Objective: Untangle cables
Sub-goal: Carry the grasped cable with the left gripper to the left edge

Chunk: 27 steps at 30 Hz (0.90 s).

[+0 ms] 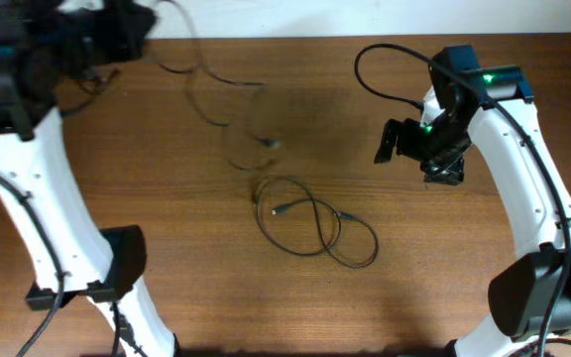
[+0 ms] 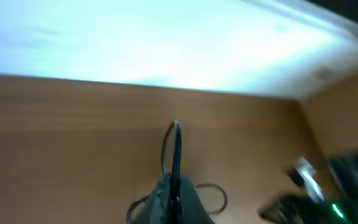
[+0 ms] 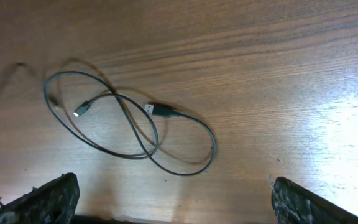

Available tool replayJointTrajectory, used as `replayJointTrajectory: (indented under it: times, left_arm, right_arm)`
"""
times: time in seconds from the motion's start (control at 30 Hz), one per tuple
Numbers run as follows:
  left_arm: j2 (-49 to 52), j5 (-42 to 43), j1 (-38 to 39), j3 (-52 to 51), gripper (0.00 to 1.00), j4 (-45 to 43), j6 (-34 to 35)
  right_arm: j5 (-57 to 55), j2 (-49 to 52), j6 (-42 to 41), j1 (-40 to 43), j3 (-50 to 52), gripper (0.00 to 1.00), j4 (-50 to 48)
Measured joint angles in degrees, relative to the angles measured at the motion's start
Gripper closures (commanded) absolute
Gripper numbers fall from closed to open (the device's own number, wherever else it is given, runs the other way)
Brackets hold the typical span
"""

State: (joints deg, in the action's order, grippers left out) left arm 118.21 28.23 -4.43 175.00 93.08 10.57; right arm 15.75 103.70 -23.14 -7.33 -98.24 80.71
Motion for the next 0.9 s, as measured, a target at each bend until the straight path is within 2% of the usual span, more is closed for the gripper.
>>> replayJointTrajectory:
  times: [0.17,0.23,0.27,0.33,0.43,0.57,0.63,0.73,0.83,0.9]
  left_arm:
    - [0.0,-15.3,-13.4,0.0,1.00,-2.2,6.1]
    - [0.0,-18.4,-17.0,-0.2,0.63,-2.2,6.9]
    - [0.0,-19.4,-18.6,-0.9,0.56,-2.2,7.2]
    - [0.0,-20.8,-20.9,-4.3,0.29,-1.9,7.7]
    - [0.1,-21.3,-21.5,-9.8,0.28,-2.0,7.9]
    - [0.3,-21.5,-21.5,-23.8,0.38,-4.2,7.8]
    - [0.3,-21.4,-21.5,-30.4,0.36,-4.7,7.9]
    - [0.3,-21.4,-21.5,-43.6,0.23,-7.9,7.9]
    - [0.4,-19.9,-21.5,-57.9,0.18,-15.5,7.9]
    - [0.4,-19.3,-21.5,-65.1,0.06,-21.7,8.2]
  right_arm:
    - [0.0,0.0,0.0,0.0,0.4,0.02,-0.1]
    - [0.0,0.0,0.0,0.0,0.4,0.02,-0.5]
    - [0.0,0.0,0.0,0.0,0.4,0.02,-0.8]
    - [0.0,0.0,0.0,0.0,0.4,0.02,-1.4]
    - [0.0,0.0,0.0,0.0,0.4,0.02,-1.4]
    - [0.0,0.0,0.0,0.0,0.4,0.02,-1.5]
    - [0.0,0.0,0.0,0.0,0.5,0.02,-1.5]
    - [0.0,0.0,0.0,0.0,0.6,0.02,-1.8]
    - [0.0,0.0,0.0,0.0,0.7,0.02,-2.1]
    - [0.0,0.0,0.0,0.0,0.7,0.02,-2.0]
